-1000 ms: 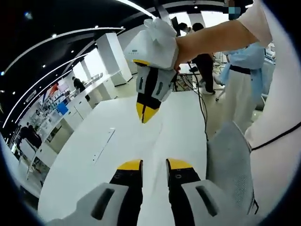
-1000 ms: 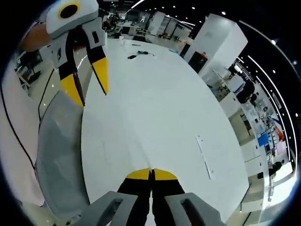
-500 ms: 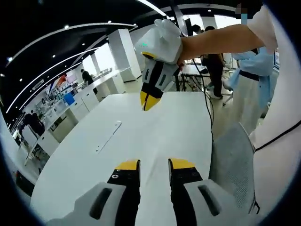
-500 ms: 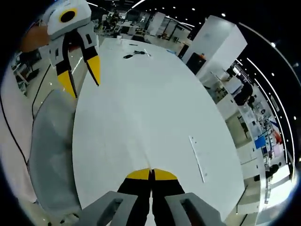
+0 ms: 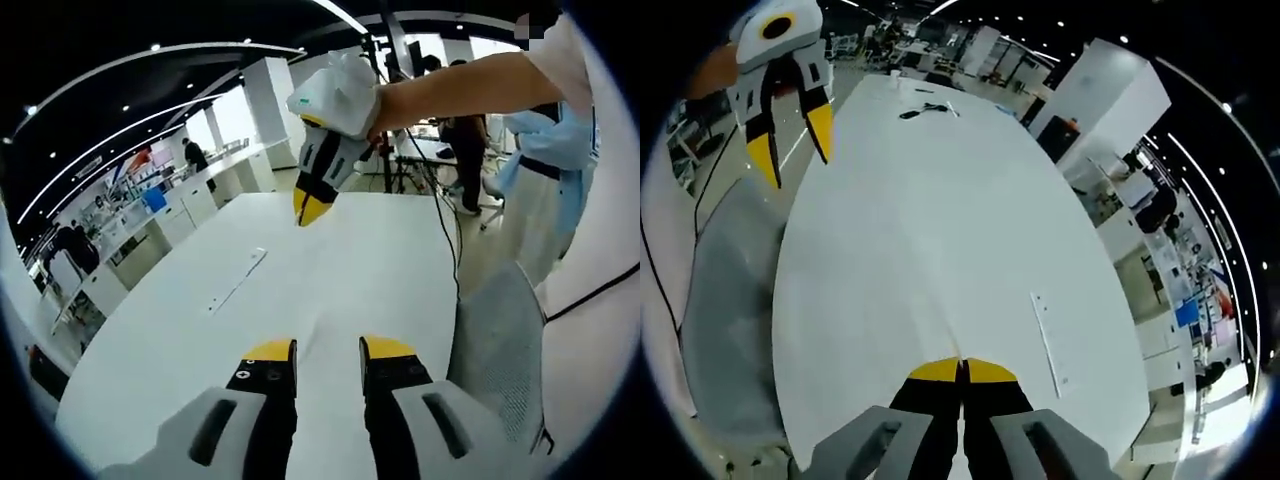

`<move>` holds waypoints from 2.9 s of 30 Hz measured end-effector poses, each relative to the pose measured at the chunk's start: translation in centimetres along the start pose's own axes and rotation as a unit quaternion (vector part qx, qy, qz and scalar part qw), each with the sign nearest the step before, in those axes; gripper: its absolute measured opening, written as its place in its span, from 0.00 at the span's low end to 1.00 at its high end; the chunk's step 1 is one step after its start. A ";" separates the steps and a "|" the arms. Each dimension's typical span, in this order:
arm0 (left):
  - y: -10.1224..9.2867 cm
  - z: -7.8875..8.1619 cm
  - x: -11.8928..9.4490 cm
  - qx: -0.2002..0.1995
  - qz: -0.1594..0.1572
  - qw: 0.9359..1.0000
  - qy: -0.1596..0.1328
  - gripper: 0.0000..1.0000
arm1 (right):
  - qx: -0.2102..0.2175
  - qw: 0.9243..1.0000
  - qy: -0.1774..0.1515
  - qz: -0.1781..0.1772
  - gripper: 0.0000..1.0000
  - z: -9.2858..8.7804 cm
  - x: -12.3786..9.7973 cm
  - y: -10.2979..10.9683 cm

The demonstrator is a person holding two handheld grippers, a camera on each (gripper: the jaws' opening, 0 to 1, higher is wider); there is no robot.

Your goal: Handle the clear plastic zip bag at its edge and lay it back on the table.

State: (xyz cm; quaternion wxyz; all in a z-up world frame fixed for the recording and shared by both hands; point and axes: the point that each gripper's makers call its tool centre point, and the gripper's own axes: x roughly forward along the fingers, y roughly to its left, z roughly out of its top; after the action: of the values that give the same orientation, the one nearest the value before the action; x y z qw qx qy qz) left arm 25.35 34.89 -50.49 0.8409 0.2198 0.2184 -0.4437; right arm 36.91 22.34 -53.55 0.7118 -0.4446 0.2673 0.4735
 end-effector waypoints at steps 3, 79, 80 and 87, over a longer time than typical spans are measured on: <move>0.3 -0.2 -0.1 -0.004 0.003 1.000 0.001 0.22 | -0.003 1.000 0.001 -0.004 0.00 0.0 0.7 -0.8; -0.9 -7.2 1.9 -0.084 0.005 0.995 0.043 0.26 | -0.004 0.997 0.043 -0.064 0.00 -6.4 14.7 12.0; -0.9 -7.2 1.8 -0.084 0.005 0.995 0.043 0.26 | -0.003 0.997 0.042 -0.063 0.00 -6.4 14.7 12.0; -1.1 -7.8 1.6 -0.091 0.009 0.995 0.044 0.26 | 0.004 0.998 0.038 -0.049 0.03 -6.2 15.0 12.6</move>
State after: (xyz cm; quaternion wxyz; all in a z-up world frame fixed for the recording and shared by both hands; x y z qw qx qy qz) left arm 23.88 37.73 -57.86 0.8510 0.1639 0.2930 -0.4039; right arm 31.81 25.37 -73.18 0.7256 -0.4718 0.2741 0.4193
